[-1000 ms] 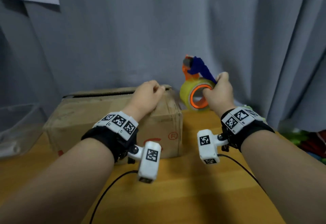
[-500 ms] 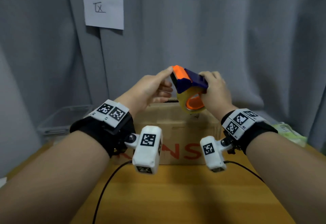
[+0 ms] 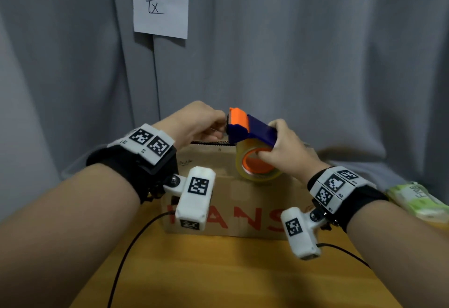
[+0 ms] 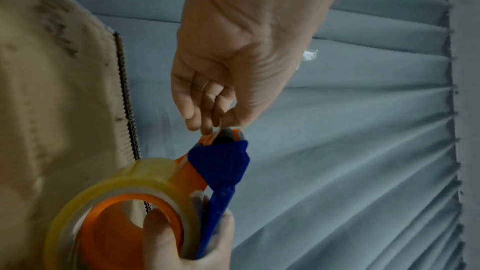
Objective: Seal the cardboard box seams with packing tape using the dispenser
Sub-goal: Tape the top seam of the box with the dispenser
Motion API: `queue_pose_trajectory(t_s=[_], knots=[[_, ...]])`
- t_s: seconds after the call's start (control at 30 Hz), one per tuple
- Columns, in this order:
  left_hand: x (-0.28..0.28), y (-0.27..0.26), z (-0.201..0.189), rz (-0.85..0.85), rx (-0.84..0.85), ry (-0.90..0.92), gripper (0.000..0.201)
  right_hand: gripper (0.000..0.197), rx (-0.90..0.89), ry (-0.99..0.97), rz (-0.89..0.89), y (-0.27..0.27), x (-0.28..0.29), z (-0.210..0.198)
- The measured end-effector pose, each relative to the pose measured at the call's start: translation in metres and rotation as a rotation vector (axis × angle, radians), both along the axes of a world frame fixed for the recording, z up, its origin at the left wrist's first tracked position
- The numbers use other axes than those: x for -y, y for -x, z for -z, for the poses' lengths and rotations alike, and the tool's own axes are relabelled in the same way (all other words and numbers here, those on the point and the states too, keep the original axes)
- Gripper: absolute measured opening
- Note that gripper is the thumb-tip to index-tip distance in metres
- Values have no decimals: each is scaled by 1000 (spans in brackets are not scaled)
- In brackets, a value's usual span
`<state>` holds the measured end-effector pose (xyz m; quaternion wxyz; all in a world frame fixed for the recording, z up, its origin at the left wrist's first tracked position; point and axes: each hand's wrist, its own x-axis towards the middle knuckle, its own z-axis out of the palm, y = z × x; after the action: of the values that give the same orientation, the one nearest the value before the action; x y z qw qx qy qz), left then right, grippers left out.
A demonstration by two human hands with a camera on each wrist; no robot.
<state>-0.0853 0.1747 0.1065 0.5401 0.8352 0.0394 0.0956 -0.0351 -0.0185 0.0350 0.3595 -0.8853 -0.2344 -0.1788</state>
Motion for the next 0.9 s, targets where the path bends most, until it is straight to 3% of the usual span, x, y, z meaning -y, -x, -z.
queue_pose_trajectory(t_s=[0.13, 0.2, 0.33, 0.5, 0.67, 0.77, 0.9], knots=[[5, -8, -20, 61, 41, -148, 19, 95, -45, -111, -294, -6, -1, -1], [2, -11, -29, 83, 41, -244, 21, 102, -25, -36, -355, -7, -6, -5], [-20, -12, -40, 85, -10, -393, 24, 80, 115, 124, -249, -6, -14, -24], [-44, -18, -20, -46, 32, -335, 28, 68, 227, 326, -245, -11, -23, -54], [-95, -17, 1, -167, 49, -207, 30, 64, 270, 506, -179, -25, -18, -52], [-112, -18, 17, -176, 46, -102, 23, 61, 260, 521, -199, -29, -27, -43], [-125, -24, 35, -215, 94, -69, 17, 60, 215, 345, -253, -37, -40, -37]])
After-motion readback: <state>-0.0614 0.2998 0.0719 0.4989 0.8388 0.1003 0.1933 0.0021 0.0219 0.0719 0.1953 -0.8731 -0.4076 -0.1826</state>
